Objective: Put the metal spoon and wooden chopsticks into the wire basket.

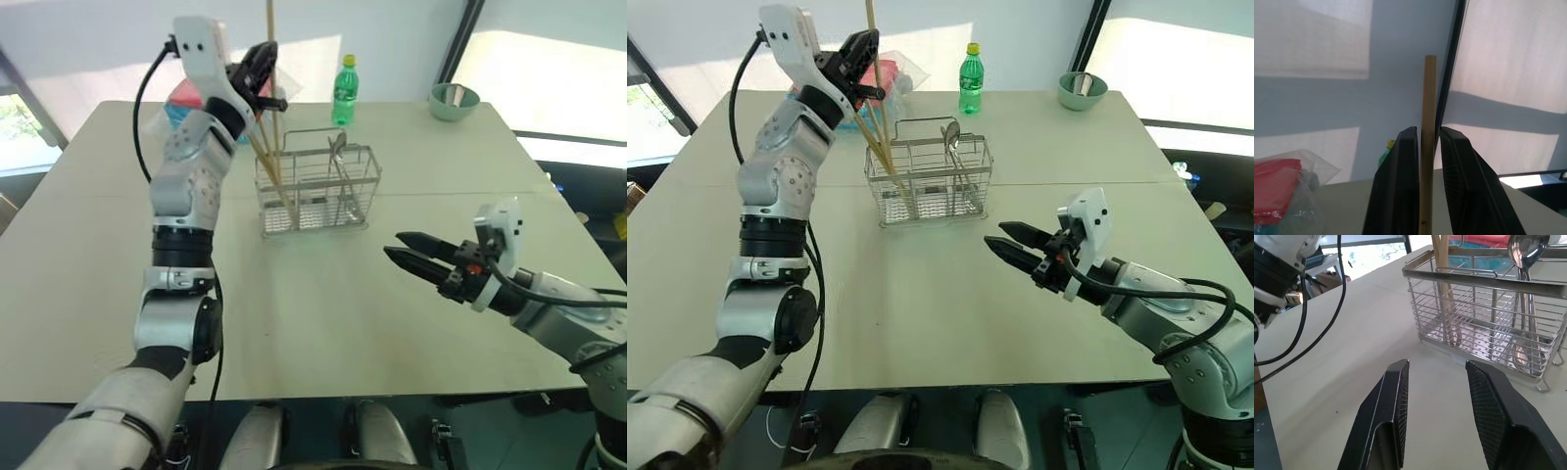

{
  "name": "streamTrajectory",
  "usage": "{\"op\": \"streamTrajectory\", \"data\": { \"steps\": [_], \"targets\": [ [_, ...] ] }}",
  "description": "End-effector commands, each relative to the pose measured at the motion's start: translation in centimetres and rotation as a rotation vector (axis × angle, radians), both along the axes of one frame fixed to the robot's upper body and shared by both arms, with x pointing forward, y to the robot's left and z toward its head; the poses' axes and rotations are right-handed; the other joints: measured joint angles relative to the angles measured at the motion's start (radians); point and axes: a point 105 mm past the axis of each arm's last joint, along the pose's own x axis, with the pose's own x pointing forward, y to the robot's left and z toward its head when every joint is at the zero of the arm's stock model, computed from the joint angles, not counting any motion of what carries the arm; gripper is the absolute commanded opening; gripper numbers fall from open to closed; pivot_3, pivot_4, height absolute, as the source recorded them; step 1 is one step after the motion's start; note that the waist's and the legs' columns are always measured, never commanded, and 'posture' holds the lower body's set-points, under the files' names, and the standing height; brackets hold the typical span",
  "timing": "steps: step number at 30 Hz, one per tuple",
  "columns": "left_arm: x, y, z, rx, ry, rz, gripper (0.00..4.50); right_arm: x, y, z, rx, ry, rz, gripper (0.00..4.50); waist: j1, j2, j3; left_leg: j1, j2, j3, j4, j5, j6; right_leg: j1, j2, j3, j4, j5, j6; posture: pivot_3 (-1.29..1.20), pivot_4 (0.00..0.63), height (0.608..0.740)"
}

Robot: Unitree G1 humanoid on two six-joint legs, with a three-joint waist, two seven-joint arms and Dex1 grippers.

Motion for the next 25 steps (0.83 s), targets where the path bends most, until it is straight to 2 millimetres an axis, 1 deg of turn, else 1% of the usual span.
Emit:
{"op": "streamTrajectory", "data": {
  "steps": [1,2,5,8,10,12,13,14,15,17,18,19,22,25],
  "targets": [
    [-1.3,-0.4,1.8,-0.014,-0.092,-0.018,2.68,-0.3,0.0,1.3,0.016,-0.055,0.001,1.9,0.0,0.0,0.0,0.0,0.0,0.0,0.0,0.0,0.0,0.0,0.0,0.0,0.0,0.0,0.0,0.0,0.15,0.667],
    [-1.4,-0.4,1.8,-0.017,-0.095,-0.02,3.05,-0.3,-0.1,1.3,0.016,-0.054,-0.001,1.9,0.0,0.0,0.0,0.0,0.0,0.0,0.0,0.0,0.0,0.0,0.0,0.0,0.0,0.0,0.0,0.0,0.15,0.667],
    [-1.7,-0.2,1.6,-0.023,-0.076,-0.031,4.46,0.0,-0.3,1.3,0.008,-0.058,-0.01,1.9,0.0,0.0,0.0,0.0,0.0,0.0,0.0,0.0,0.0,0.0,0.0,0.0,0.0,0.0,0.0,0.0,0.15,0.667],
    [-1.8,1.0,1.6,-0.02,-0.038,-0.037,4.46,0.3,-0.6,1.4,-0.013,-0.071,-0.017,1.9,-0.002,0.0,0.0,0.0,0.0,0.0,0.0,0.0,0.0,0.0,0.0,0.0,0.0,0.0,0.0,0.0,0.15,0.667],
    [-2.6,2.5,1.4,0.062,-0.009,-0.091,4.46,0.9,-1.4,1.6,-0.031,-0.08,-0.033,1.9,-0.008,0.001,0.0,0.0,0.0,0.0,0.0,0.0,0.0,0.0,0.0,0.0,0.0,0.0,0.0,0.0,0.15,0.667],
    [-3.9,3.9,1.1,0.189,-0.004,-0.154,4.46,1.4,-2.2,1.7,-0.052,-0.086,-0.048,1.9,-0.016,0.003,0.001,0.001,0.001,0.001,-0.002,0.0,0.0,-0.001,0.001,0.0,0.001,0.0,0.0,0.0,0.15,0.667],
    [-5.1,5.0,0.6,0.306,-0.017,-0.189,4.46,1.7,-2.9,1.7,-0.07,-0.087,-0.056,1.9,-0.024,0.003,0.001,0.001,0.001,0.001,-0.002,0.0,0.0,-0.001,0.001,0.0,0.001,0.0,0.0,0.0,0.15,0.667],
    [-6.0,5.6,0.2,0.389,-0.018,-0.218,4.46,1.8,-3.3,1.7,-0.083,-0.088,-0.061,1.9,-0.028,0.004,0.001,0.001,0.001,0.0,-0.003,0.0,0.0,-0.001,0.002,0.0,0.001,0.0,-0.001,0.0,0.15,0.667],
    [-6.8,6.5,-0.5,0.48,-0.002,-0.238,4.46,2.0,-3.8,1.8,-0.097,-0.091,-0.066,1.9,-0.029,0.004,0.001,0.001,0.001,0.001,-0.003,0.0,0.0,-0.002,0.002,0.0,0.001,-0.001,-0.001,0.0,0.15,0.667],
    [-8.7,9.1,-2.1,0.661,0.051,-0.252,4.46,2.5,-5.5,1.7,-0.146,-0.091,-0.088,1.9,-0.028,0.005,0.002,0.001,0.002,0.001,-0.004,0.0,0.0,-0.002,0.001,0.0,0.001,-0.001,-0.002,0.0,0.15,0.667],
    [-9.5,10.3,-2.8,0.727,0.098,-0.256,4.46,2.7,-6.1,1.6,-0.168,-0.09,-0.09,1.9,-0.027,0.005,0.002,0.001,0.001,0.002,-0.004,0.0,0.0,-0.002,0.001,0.001,0.0,-0.001,-0.002,0.0,0.15,0.667],
    [-10.3,11.1,-3.4,0.772,0.124,-0.266,4.46,2.7,-6.5,1.6,-0.185,-0.09,-0.085,1.9,-0.026,0.006,0.002,0.001,0.001,0.002,-0.004,0.0,0.0,-0.002,0.0,0.001,0.0,-0.001,-0.002,0.0,0.15,0.667],
    [-11.8,12.3,-4.7,0.828,0.184,-0.29,4.46,2.8,-6.8,1.8,-0.204,-0.095,-0.056,1.9,-0.008,0.006,0.002,0.001,0.001,0.001,-0.003,-0.001,0.001,-0.002,-0.001,0.001,-0.001,-0.003,-0.005,0.0,0.15,0.667],
    [-12.3,13.2,-5.7,0.853,0.217,-0.262,4.46,3.3,-6.9,2.0,-0.206,-0.101,-0.048,1.9,0.001,0.006,0.003,0.001,0.001,0.0,-0.003,-0.001,0.001,-0.001,-0.002,0.001,-0.002,-0.003,-0.006,0.0,0.15,0.667]
  ]
}}
